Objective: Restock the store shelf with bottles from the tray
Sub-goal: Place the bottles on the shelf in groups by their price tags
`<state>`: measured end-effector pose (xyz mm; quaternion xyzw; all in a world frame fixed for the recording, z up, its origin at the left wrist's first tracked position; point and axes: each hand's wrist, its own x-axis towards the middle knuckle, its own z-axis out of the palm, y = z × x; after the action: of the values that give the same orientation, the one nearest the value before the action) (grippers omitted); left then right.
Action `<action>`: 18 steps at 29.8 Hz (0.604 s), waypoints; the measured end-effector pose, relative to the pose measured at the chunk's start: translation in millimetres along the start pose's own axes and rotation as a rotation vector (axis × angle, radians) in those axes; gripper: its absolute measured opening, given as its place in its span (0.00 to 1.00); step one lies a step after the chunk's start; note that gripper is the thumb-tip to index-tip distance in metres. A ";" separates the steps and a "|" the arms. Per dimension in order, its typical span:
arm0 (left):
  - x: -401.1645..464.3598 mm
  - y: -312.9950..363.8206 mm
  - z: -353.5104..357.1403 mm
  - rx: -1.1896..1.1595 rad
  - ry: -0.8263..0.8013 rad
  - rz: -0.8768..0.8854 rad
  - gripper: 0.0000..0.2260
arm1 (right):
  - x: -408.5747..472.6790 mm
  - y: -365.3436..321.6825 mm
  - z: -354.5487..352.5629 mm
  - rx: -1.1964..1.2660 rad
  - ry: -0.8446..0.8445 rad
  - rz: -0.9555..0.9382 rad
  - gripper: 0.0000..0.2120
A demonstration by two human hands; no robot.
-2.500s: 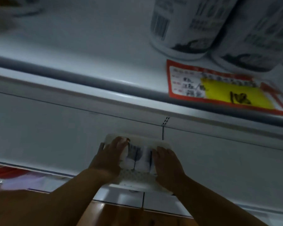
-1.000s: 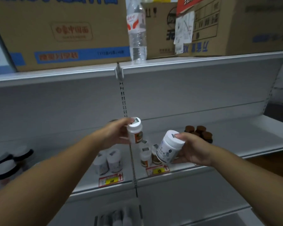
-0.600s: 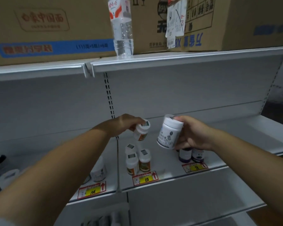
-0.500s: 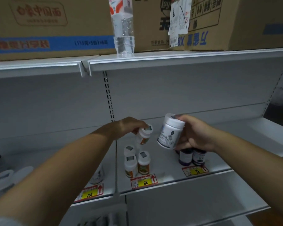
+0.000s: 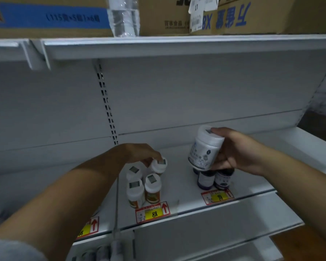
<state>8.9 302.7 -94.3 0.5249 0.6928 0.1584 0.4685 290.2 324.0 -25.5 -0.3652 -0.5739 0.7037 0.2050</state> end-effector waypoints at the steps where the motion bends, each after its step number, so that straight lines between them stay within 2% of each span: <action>1: 2.5 -3.4 1.3 0.014 -0.022 -0.027 0.09 | 0.5 -1.5 -1.8 0.007 0.012 -0.006 0.18; 3: 4.0 -7.5 3.6 0.046 -0.056 -0.094 0.09 | 2.6 -4.2 -3.9 0.014 0.024 -0.017 0.18; 6: 2.9 -9.6 2.9 0.035 -0.080 -0.187 0.09 | 5.8 -6.4 -0.1 -0.007 0.010 -0.022 0.26; 9: 4.2 -11.4 3.6 0.013 -0.080 -0.206 0.20 | 8.5 -7.2 10.2 -0.034 -0.008 -0.031 0.25; 10: 3.0 -10.0 4.5 0.027 -0.062 -0.195 0.21 | 9.9 -7.4 13.5 -0.032 -0.013 -0.035 0.24; 15: -43.4 1.1 -22.6 0.249 0.121 -0.013 0.21 | 19.9 -13.8 31.9 -0.033 -0.097 -0.077 0.22; 18: -104.3 -2.5 -57.1 0.402 0.349 0.036 0.24 | 40.2 -23.8 61.6 -0.030 -0.168 -0.077 0.15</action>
<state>-38.0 226.0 -16.6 0.5846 0.7710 0.1138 0.2254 214.8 318.1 -9.3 -0.2855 -0.6131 0.7149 0.1773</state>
